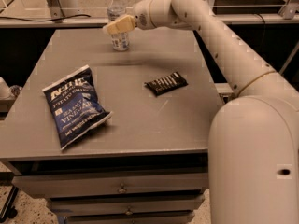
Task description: Move blue plastic bottle near blue chip bag
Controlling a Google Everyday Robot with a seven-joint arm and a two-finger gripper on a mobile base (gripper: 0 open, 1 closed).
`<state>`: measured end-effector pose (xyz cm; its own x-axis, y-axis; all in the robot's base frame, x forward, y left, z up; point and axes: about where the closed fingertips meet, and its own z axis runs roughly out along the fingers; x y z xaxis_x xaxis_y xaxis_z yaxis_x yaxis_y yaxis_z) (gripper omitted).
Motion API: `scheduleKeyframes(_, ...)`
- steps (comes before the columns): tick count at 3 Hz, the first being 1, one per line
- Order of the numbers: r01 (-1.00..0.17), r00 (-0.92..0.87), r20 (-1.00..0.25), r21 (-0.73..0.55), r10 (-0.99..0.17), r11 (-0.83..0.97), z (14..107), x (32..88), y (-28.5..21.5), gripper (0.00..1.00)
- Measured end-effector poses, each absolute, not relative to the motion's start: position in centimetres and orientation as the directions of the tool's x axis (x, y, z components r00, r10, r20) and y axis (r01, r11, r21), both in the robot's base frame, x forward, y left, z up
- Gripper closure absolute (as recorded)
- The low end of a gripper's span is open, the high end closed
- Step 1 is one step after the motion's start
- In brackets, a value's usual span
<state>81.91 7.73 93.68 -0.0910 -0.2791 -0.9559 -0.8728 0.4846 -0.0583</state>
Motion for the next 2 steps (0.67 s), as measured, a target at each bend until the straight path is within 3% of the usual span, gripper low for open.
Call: scheduleKeyframes(2,-0.884,-0.056,-0.976,-0.050,-0.212,0.465,93.23,83.69,11.05,0.41)
